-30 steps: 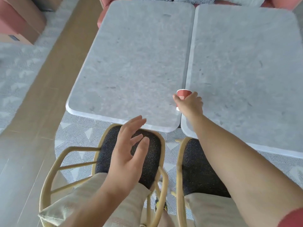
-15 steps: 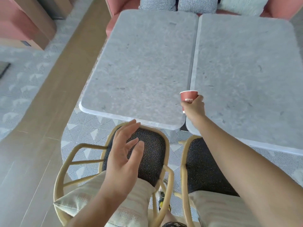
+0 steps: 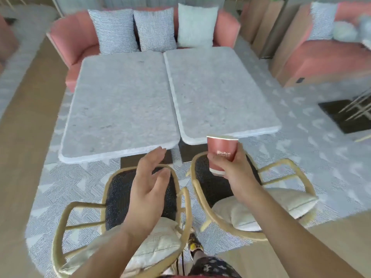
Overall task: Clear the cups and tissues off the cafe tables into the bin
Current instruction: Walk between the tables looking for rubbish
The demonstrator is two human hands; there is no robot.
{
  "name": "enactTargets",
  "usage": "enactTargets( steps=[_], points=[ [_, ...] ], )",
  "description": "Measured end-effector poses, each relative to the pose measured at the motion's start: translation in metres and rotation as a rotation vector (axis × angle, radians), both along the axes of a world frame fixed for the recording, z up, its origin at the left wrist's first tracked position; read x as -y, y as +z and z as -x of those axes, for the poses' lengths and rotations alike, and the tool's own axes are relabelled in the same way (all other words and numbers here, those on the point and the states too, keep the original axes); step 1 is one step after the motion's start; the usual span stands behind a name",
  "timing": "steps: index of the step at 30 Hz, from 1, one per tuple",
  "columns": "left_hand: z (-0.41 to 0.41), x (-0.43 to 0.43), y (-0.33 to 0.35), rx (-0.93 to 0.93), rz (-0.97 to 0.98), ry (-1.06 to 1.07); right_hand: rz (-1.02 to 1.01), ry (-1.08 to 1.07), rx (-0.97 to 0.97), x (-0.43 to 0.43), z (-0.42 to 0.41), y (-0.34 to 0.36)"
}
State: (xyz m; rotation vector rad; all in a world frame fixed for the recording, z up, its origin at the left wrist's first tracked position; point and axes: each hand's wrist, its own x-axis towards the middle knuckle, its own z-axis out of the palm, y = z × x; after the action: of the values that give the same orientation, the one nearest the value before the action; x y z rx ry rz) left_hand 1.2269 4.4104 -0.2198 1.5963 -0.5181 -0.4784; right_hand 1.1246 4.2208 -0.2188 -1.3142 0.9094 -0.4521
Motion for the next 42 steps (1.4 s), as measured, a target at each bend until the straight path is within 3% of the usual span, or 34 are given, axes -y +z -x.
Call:
enactTargets(
  steps=[18,32,42],
  points=[
    [0.216,0.053,0.027,-0.013,0.092,-0.761,0.168,-0.729,0.031,-0.087,0.303,0.017],
    [0.535,0.114,0.028,-0.042,0.142,-1.190,0.212,-1.119,0.235,-0.123,0.605,0.031],
    [0.716,0.138,0.028,-0.064,0.150,-1.439,0.076,-1.336,0.413,-0.136,0.771,0.032]
  ],
)
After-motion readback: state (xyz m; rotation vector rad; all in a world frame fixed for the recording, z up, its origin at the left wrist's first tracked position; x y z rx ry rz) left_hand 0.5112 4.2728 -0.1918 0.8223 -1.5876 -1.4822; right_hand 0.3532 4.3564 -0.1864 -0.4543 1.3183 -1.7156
